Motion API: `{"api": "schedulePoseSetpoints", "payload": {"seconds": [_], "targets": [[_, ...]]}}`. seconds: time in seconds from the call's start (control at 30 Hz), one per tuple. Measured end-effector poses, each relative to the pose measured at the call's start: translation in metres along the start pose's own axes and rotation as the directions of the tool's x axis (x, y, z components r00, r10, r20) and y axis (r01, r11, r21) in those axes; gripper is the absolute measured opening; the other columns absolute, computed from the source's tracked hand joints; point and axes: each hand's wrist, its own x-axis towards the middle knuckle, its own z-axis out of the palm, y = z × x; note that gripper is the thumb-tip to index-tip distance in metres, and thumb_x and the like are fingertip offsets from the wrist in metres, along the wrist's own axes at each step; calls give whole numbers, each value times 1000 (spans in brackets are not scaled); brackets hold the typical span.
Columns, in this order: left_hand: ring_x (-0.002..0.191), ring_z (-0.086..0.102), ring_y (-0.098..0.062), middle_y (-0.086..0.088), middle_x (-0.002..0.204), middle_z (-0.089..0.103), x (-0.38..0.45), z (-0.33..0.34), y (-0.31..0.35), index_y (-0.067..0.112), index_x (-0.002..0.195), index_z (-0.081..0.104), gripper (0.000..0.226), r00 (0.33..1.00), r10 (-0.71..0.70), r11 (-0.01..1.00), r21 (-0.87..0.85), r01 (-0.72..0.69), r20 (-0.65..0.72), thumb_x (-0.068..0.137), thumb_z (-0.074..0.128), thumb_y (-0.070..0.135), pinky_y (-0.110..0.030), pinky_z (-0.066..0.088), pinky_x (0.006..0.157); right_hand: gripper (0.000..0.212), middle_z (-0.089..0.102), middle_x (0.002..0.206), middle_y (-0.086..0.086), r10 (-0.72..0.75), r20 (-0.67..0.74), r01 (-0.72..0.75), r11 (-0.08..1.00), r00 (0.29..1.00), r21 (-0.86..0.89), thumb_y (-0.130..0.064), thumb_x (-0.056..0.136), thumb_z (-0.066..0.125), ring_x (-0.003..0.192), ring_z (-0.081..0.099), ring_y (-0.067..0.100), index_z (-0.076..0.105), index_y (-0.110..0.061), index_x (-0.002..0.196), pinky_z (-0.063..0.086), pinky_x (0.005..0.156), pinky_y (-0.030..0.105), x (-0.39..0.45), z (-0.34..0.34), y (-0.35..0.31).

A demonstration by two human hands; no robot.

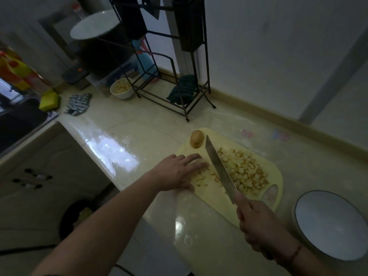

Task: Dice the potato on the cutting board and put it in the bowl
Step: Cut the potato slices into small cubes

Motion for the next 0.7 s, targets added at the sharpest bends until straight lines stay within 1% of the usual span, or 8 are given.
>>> {"api": "schedulePoseSetpoints", "payload": {"seconds": [0.1,0.17,0.33,0.43,0.5,0.57,0.67,0.7], "targets": [[106,60,-26,-4,152,38,6,6,-2,33,152,34,69,999,18,999,-32,-19,-29,93,44,69,-39,54,79,57,32,49,0,13,45,-15,999,999,48,-72,85,35,37,26,14,39,-18,65,21,45,22,1,4,-1],[101,61,-25,-4,145,44,5,8,-2,28,146,44,65,997,18,998,-62,-23,-75,94,44,66,-37,55,71,57,35,50,2,-13,36,12,999,999,34,-70,85,36,37,28,14,40,-17,66,23,44,21,2,7,-2],[81,62,-23,-5,120,59,-8,18,6,22,125,60,49,963,30,999,-24,-38,-267,96,44,57,-29,48,51,57,37,50,4,0,10,0,999,1000,40,-68,87,37,36,31,15,40,-15,64,25,43,20,7,10,-2],[72,61,-21,-3,111,60,-18,27,17,22,121,59,45,941,-73,997,-30,67,-331,96,45,57,-28,46,45,56,36,50,3,8,22,-9,999,1000,42,-66,89,38,36,29,14,40,-16,64,24,43,20,7,12,-2],[68,63,-22,-3,108,60,-22,33,25,23,119,58,44,915,-210,978,-57,203,-344,96,44,57,-29,48,42,55,36,50,3,-10,28,10,1000,1000,22,-65,89,37,36,30,14,39,-15,65,24,42,19,7,12,-1],[69,66,-25,-4,110,61,-21,30,35,21,118,62,46,867,-377,926,-132,353,-325,94,47,57,-33,51,45,55,35,50,3,-18,41,17,1000,999,12,-65,89,38,36,30,14,39,-15,64,24,42,19,8,12,-1],[96,66,-26,-4,131,55,-15,21,44,20,133,59,51,832,-524,844,-242,478,-182,96,54,55,-39,56,68,54,33,49,2,9,74,-10,1000,997,15,-65,89,38,36,27,13,39,-17,64,23,43,18,10,10,-3],[103,64,-25,-3,136,52,-16,19,44,20,137,57,56,824,-537,835,-254,488,-180,95,54,57,-39,56,73,54,33,49,1,21,81,-22,1000,996,13,-65,89,39,36,27,12,39,-17,65,22,44,18,11,9,-4]]}}
